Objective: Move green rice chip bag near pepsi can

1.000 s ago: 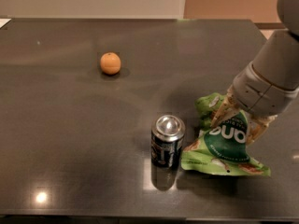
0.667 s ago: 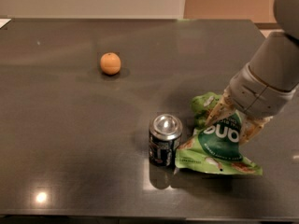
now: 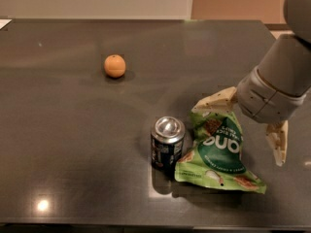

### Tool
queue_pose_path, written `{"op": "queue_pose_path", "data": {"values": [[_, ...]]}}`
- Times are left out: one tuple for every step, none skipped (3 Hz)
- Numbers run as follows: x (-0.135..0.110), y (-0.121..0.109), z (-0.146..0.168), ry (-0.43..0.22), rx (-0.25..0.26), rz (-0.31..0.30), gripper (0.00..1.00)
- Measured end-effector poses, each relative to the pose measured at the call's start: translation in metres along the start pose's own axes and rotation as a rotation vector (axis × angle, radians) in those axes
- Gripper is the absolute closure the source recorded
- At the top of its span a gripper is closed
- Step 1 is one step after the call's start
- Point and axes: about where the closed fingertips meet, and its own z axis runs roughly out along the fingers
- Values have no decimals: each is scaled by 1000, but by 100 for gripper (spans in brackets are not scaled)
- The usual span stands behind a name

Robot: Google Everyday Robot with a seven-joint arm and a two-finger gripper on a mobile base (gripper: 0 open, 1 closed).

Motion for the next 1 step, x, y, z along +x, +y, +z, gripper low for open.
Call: {"op": "queue_pose_path", "data": {"values": [[0, 0, 0, 0, 0, 0, 0]]}}
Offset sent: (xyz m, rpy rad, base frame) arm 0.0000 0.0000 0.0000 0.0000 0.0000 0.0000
